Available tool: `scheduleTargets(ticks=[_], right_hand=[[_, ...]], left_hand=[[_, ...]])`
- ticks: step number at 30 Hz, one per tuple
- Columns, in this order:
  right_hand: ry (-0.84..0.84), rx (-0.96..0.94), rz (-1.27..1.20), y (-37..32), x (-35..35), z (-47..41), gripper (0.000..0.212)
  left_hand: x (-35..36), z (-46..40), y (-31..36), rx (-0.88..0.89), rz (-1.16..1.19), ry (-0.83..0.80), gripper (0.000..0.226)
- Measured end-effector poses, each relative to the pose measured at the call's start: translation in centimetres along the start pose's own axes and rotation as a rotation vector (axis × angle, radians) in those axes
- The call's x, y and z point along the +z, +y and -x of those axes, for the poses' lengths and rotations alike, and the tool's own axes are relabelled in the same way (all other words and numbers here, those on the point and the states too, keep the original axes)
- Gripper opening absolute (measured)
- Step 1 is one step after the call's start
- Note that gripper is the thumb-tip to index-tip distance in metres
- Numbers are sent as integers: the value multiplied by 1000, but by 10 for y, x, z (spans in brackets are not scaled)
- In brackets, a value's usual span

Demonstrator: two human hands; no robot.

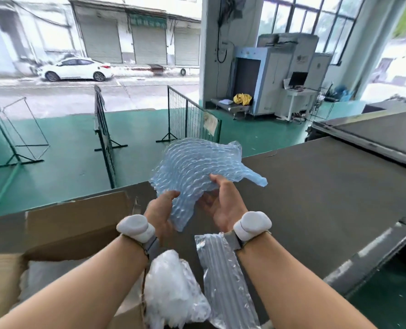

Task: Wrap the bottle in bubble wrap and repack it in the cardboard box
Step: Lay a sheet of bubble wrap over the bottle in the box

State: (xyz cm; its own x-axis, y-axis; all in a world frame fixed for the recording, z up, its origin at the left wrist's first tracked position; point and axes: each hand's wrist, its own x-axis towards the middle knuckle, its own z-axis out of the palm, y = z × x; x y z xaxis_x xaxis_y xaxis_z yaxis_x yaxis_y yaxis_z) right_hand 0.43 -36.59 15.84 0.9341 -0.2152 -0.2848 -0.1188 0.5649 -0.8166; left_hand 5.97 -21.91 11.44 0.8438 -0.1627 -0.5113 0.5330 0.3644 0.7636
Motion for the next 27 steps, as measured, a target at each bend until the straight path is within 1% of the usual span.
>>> scheduleTargets(ticks=[1,2,4,5,7,8,10,12,14,17,18,20,21,23,24,27], right_hand=[[-23,-21,12,-2,16,3,35],[-42,-27,35,-2,32,8,33],[-92,-27,78,2,65,18,19],[-110,-39,90,2,70,19,14],[-163,-45,122,11,92,24,10],[-191,-49,141,19,104,25,11],[-208,-36,186,38,127,28,20],[-211,10,193,64,150,28,34],[-167,13,207,77,159,25,34],[-95,70,271,106,176,19,30],[-45,68,290,109,174,15,33],[-6,88,338,128,176,10,38],[15,90,366,135,176,8,36],[37,104,374,151,176,7,25],[49,99,362,154,174,8,27],[88,90,388,175,166,3,65]], left_hand=[[-10,7,16,69,12,20,55],[-21,14,28,130,21,35,51],[-47,36,53,226,39,30,57],[-52,41,60,254,30,17,60],[-82,54,76,342,2,47,47],[-98,62,83,366,1,74,40],[-136,72,97,413,-19,161,37],[-180,83,107,428,-90,321,36],[-205,90,107,389,-139,387,39],[-253,106,102,307,-166,415,31],[-260,108,99,275,-181,398,30],[-288,113,89,232,-187,436,35],[-296,114,85,217,-199,452,36],[-310,114,73,185,-213,457,34],[-310,114,70,182,-228,450,31],[-316,109,54,140,-243,465,33]])
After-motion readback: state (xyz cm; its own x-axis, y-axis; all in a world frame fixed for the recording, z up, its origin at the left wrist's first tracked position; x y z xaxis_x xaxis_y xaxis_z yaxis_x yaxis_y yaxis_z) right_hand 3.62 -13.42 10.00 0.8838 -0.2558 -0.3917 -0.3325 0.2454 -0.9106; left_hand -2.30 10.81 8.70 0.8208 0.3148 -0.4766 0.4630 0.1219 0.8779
